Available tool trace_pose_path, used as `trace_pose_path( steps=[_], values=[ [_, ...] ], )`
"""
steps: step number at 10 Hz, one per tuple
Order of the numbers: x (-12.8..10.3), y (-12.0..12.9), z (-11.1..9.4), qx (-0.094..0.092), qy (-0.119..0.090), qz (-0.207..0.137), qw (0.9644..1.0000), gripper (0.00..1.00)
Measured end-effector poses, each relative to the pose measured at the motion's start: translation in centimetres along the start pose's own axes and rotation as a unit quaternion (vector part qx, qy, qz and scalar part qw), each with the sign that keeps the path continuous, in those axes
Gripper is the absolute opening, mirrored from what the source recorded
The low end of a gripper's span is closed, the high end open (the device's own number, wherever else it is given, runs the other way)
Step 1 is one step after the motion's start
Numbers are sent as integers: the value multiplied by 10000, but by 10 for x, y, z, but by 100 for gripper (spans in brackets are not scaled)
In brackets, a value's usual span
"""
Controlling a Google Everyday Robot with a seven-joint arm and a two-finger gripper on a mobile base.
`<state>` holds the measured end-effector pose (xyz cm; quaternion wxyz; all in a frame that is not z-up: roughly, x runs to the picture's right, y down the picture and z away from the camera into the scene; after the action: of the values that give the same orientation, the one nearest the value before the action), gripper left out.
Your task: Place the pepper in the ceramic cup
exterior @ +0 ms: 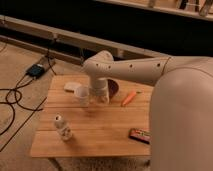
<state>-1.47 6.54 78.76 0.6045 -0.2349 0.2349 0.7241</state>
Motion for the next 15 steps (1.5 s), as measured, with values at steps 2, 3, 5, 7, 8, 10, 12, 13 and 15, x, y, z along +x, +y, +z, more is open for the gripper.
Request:
trace_pose_path(
  steps=[2, 3, 5, 7, 8, 10, 12, 13, 15],
  values=[
    [-24, -25, 7, 161, -91, 239, 9995, 65],
    [-41, -43, 9, 242, -166, 470, 9985, 65],
    [-61, -65, 13, 278, -248, 795, 9961, 65],
    [-83, -86, 19, 200, -353, 1129, 9928, 65],
    [-88, -92, 22, 174, -370, 1214, 9918, 65],
    [-102, -110, 36, 116, -403, 1445, 9886, 65],
    [-113, -126, 53, 146, -400, 1555, 9869, 65],
    [-118, -137, 62, 182, -399, 1636, 9855, 65],
    [-124, -152, 72, 239, -397, 1755, 9834, 65]
  ],
)
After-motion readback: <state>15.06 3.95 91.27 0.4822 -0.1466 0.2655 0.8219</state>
